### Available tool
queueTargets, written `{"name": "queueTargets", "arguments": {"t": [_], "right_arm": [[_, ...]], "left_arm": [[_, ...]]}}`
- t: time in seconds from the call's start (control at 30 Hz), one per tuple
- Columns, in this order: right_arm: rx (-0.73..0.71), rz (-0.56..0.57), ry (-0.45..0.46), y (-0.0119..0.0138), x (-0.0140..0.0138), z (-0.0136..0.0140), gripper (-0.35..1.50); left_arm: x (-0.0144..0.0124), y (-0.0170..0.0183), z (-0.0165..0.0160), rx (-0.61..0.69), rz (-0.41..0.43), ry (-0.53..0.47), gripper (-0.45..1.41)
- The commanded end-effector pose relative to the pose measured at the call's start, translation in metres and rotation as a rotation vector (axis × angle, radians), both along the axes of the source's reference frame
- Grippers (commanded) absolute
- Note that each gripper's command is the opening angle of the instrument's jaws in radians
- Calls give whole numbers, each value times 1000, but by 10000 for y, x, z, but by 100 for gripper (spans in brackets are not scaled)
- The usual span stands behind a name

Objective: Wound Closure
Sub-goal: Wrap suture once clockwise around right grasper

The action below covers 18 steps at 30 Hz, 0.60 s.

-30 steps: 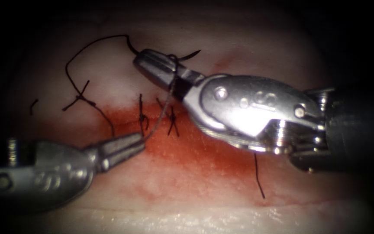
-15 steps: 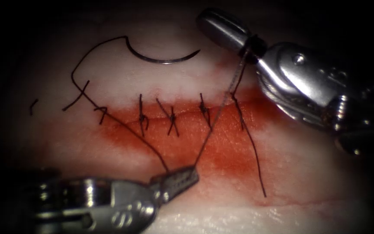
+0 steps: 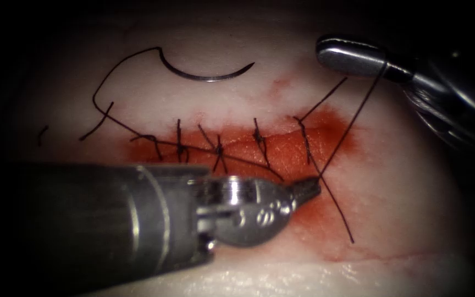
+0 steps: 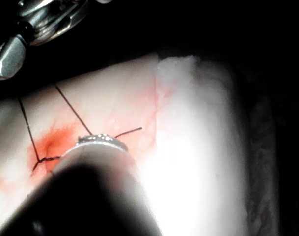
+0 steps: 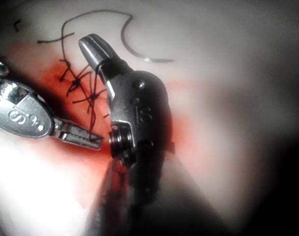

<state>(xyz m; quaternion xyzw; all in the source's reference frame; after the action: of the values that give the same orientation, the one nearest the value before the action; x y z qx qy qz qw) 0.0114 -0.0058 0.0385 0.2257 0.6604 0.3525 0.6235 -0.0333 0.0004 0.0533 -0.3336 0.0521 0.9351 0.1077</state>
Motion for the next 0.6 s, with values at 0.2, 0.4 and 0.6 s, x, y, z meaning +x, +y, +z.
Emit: {"name": "queueTargets", "arguments": {"t": [0.2, 0.4, 0.6], "right_arm": [[-38, -171, 58, -8, -1, 20, -35], [-155, -361, 62, -14, 15, 41, -35], [-227, -502, 16, -21, 30, 51, -35]], "left_arm": [[5, 23, 28, 6, 11, 37, -45], [10, 39, 40, 25, 17, 66, -45], [10, 50, 44, 40, 18, 75, -45]]}}
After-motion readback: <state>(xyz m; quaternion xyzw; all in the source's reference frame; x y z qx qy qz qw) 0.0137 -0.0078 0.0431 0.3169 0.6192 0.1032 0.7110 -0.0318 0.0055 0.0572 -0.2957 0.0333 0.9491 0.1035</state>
